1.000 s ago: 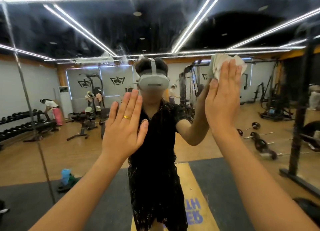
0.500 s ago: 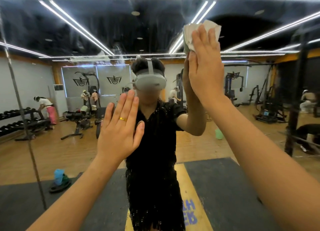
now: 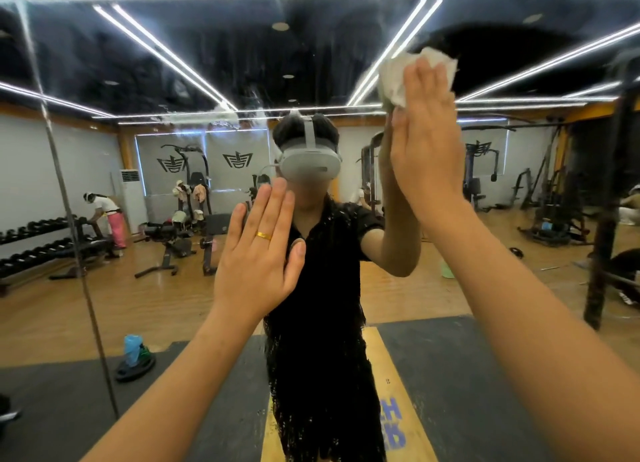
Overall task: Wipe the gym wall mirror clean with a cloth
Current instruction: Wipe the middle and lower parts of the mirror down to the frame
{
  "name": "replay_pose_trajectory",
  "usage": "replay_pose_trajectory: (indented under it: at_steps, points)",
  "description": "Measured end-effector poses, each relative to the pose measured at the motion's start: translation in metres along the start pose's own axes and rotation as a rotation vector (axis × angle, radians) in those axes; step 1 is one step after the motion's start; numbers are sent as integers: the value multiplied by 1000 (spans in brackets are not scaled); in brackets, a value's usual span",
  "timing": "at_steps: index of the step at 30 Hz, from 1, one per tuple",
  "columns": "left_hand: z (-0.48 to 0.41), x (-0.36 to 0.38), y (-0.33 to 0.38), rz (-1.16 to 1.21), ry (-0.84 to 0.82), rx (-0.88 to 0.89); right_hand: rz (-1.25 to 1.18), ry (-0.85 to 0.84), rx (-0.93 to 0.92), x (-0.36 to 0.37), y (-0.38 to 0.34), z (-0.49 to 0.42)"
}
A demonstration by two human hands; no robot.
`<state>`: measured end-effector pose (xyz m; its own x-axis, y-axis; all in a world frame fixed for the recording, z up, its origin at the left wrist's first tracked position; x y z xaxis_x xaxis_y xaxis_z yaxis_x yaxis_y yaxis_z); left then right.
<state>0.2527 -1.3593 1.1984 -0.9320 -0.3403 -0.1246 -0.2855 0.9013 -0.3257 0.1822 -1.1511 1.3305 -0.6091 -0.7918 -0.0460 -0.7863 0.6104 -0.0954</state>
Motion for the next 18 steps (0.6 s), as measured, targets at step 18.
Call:
replay_pose_trajectory:
  at_steps: [18]
  points:
    - [-2, 2, -2, -3, -8, 9, 35, 154, 130, -28, 31, -39]
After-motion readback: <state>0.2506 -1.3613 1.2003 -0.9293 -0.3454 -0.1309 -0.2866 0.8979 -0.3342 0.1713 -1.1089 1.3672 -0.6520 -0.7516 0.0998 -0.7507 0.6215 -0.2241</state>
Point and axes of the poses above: each hand's wrist, its own z-axis away from the middle knuckle, its own x-axis out of the palm, y = z × x, the point moved 7 cm from there along -z, towards the middle knuckle, and after that the axes turned 8 degrees about -z, right-handed, at the moved point
